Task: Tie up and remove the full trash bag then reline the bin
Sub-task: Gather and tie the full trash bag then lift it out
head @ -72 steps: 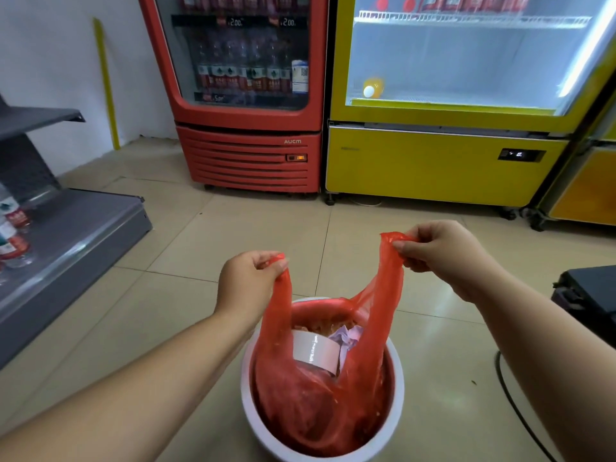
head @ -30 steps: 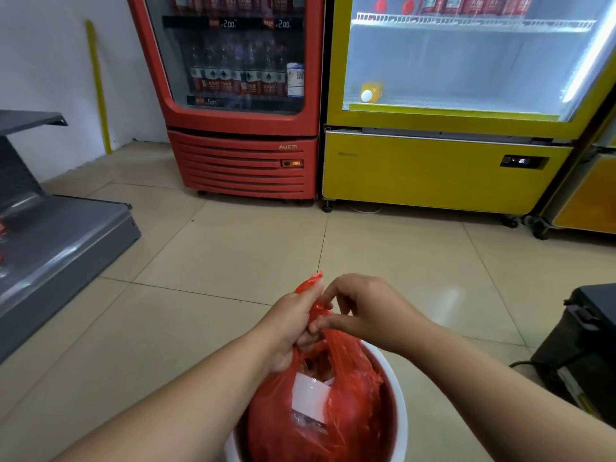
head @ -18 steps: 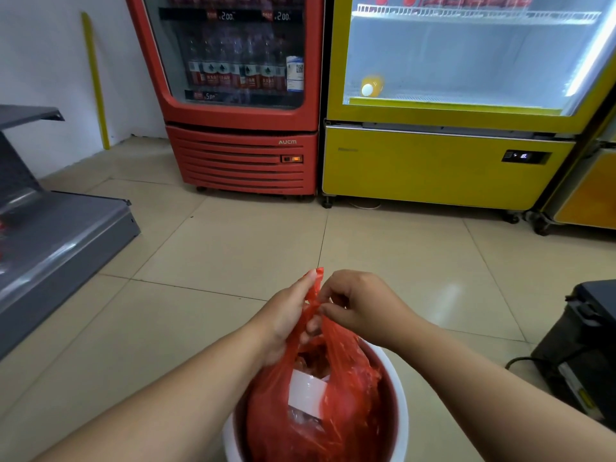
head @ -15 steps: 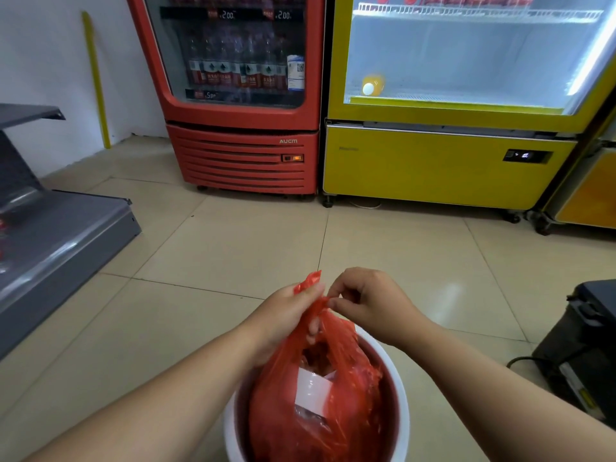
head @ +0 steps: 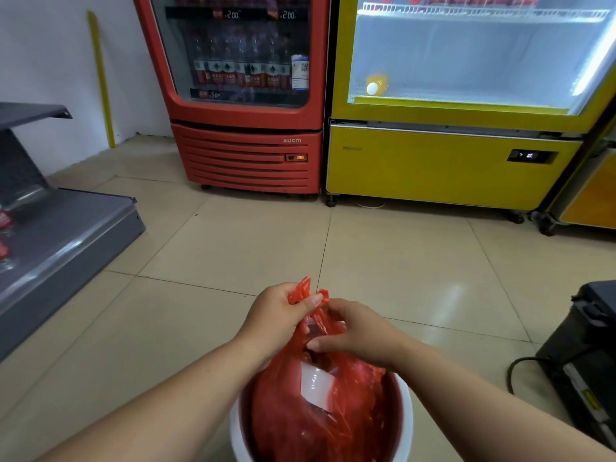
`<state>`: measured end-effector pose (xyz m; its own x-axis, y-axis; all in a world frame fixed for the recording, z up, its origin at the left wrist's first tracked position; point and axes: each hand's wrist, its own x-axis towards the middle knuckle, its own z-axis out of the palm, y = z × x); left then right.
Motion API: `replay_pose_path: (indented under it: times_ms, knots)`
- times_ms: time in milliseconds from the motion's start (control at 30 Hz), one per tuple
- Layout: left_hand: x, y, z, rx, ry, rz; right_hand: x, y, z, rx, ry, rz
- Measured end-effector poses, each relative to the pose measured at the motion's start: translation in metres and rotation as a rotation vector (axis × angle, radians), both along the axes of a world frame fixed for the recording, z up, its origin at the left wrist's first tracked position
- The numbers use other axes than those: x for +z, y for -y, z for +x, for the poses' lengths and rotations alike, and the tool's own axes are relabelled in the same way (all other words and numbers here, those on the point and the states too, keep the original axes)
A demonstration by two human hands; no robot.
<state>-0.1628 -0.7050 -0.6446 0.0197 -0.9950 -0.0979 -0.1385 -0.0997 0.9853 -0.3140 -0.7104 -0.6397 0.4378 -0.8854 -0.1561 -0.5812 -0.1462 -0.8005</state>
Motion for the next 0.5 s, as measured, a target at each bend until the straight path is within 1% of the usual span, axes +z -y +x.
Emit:
replay_pose_path:
  times_ms: [33,67,133,267,367,433,500]
  knots:
    - [-0.001,0.001,0.0,0.046,0.063,-0.027,-0.002,0.0,0.001,-0.047,-0.083,-0.083]
    - [0.001,0.0,0.001,0.087,0.122,-0.055,-0.004,0.0,0.002,-0.098,-0.124,-0.157]
    - [0.004,-0.001,-0.001,0.136,0.215,-0.091,-0.005,-0.002,0.004,-0.15,-0.125,-0.277]
    - [0.008,0.0,-0.002,0.145,0.301,-0.13,-0.005,-0.005,0.005,-0.124,-0.166,-0.42]
    - [0.011,0.002,0.002,0.046,0.43,-0.183,-0.004,-0.002,0.002,-0.102,-0.149,-0.423]
    - [0.017,0.004,0.005,-0.109,0.598,-0.204,-0.003,0.001,0.0,-0.075,-0.123,-0.395]
    - [0.025,0.007,0.009,-0.285,0.73,-0.163,-0.002,0.003,-0.004,-0.072,-0.11,-0.346]
